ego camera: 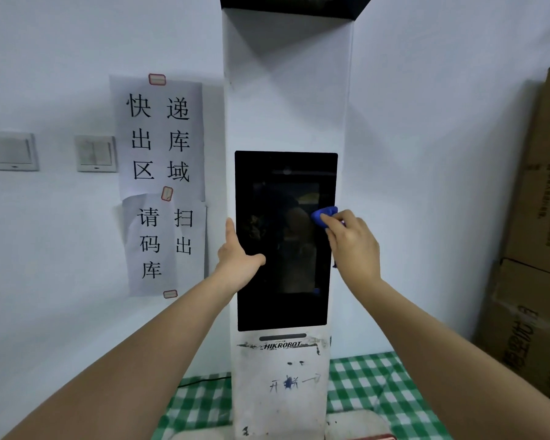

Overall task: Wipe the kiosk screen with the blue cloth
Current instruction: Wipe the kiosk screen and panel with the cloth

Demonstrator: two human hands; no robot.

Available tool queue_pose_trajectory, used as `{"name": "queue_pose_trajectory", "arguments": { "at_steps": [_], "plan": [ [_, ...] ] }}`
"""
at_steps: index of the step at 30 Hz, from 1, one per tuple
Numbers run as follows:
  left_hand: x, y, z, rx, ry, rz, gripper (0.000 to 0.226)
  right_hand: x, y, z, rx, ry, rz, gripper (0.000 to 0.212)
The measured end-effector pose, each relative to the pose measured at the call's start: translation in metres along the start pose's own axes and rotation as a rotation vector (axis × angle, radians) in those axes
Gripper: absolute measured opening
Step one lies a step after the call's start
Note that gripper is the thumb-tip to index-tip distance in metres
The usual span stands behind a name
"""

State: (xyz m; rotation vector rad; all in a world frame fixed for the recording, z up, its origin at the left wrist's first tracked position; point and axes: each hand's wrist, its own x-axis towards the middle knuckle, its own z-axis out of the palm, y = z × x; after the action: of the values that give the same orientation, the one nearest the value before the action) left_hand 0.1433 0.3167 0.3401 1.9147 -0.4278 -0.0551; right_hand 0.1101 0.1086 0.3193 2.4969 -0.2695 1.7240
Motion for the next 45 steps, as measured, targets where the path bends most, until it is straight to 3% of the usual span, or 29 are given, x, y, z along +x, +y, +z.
{"name": "queue_pose_trajectory", "arguments": {
  "at_steps": [3,6,13,19,21,25,28,34,38,43,45],
  "plan": [
    [0.0,-0.002,0.002,0.002,0.019,-0.002,0.095,-0.025,0.006,0.006,-0.012,-0.089,-0.056,0.05],
    [-0.001,-0.005,0.001,0.013,0.011,-0.007,0.097,-0.028,0.009,-0.002,-0.034,-0.167,-0.118,0.044],
    [-0.002,-0.005,-0.004,0.019,-0.053,-0.015,0.098,0.022,-0.014,-0.014,0.081,-0.007,0.088,0.033],
    [0.0,-0.01,-0.007,0.017,-0.053,-0.005,0.097,-0.025,-0.012,0.006,-0.044,-0.112,-0.129,0.055],
    [0.0,-0.01,-0.005,0.018,-0.047,-0.01,0.098,-0.025,-0.01,0.002,-0.036,-0.162,-0.166,0.054],
    [-0.001,-0.009,-0.002,0.02,-0.047,-0.022,0.099,0.005,-0.019,-0.013,0.093,-0.032,0.017,0.033],
    [-0.001,-0.009,-0.004,0.033,-0.055,-0.019,0.098,0.021,-0.028,-0.01,0.121,0.029,0.079,0.032],
    [0.002,-0.012,-0.007,0.037,-0.054,-0.011,0.099,-0.007,-0.03,0.008,-0.021,-0.05,-0.081,0.05],
    [0.001,-0.013,-0.004,0.027,-0.048,-0.019,0.1,-0.006,-0.022,0.001,-0.052,-0.106,-0.226,0.046],
    [-0.001,-0.011,-0.006,0.028,-0.066,-0.013,0.099,0.031,-0.031,-0.016,0.118,0.025,0.078,0.029],
    [-0.001,-0.01,-0.008,0.027,-0.076,-0.017,0.098,0.031,-0.037,-0.01,0.102,0.042,0.085,0.03]
  ]
}}
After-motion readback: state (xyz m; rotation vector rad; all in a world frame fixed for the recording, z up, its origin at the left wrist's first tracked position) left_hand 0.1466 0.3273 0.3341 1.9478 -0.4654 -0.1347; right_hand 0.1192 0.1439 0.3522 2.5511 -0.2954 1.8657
